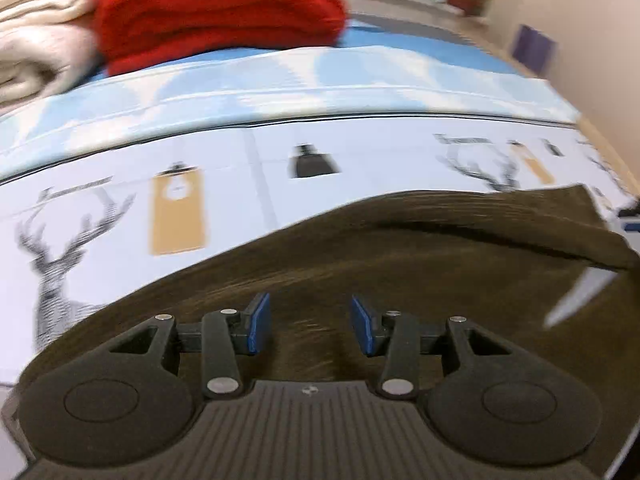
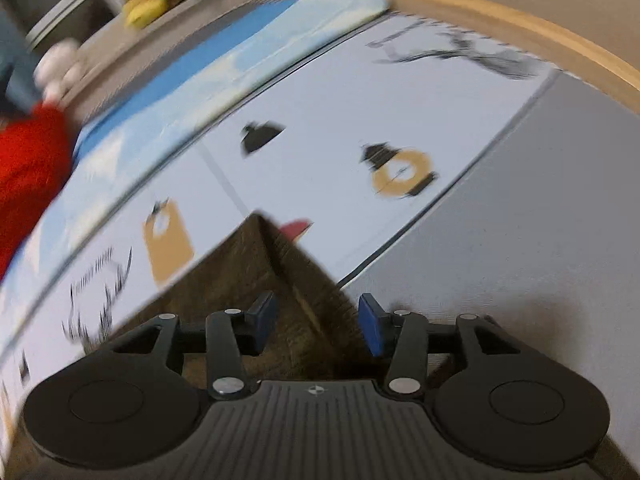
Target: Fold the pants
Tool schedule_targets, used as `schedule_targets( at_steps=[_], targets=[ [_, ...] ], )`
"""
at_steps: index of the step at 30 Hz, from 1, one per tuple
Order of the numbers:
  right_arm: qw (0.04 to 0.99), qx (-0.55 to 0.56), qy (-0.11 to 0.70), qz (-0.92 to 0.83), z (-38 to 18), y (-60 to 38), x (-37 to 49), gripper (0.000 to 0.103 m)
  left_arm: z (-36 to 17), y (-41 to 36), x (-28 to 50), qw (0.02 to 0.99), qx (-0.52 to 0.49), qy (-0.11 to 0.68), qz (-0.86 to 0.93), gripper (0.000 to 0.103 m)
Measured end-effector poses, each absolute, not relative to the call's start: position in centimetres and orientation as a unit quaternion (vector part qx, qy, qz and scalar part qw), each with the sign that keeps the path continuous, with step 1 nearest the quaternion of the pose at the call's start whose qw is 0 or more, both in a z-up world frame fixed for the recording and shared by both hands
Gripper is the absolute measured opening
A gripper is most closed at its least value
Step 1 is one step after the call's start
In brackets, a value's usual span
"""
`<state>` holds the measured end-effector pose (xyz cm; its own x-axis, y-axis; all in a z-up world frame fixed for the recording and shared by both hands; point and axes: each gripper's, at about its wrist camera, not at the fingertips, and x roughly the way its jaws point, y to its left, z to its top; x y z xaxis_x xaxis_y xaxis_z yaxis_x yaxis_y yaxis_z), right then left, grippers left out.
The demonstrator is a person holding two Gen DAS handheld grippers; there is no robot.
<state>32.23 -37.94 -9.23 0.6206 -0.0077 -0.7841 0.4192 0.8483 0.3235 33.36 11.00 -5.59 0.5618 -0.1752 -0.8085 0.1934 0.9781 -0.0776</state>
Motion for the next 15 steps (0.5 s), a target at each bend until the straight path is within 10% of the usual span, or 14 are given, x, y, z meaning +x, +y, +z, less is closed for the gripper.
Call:
schedule_targets(
  at_steps=[10, 12, 15],
  targets=[
    [0.883, 0.207, 0.416, -0.068, -11.9, -35.2, 38.6, 0.048, -5.4, 9.9, 33.7, 0.889, 0.014, 0.453, -0.074, 0.049],
    [0.883, 0.181, 0.425, -0.085, -11.9, -34.9, 39.7, 0.018, -5.7, 9.7, 33.8, 0.887, 0.02, 0.455, -0.074, 0.048],
    [0.903, 0.187, 0.375, -0.096, -9.3, -34.9, 40.8, 0.009, -5.9, 9.9, 34.3, 0.888, 0.028, 0.453, -0.073, 0.048]
  ],
)
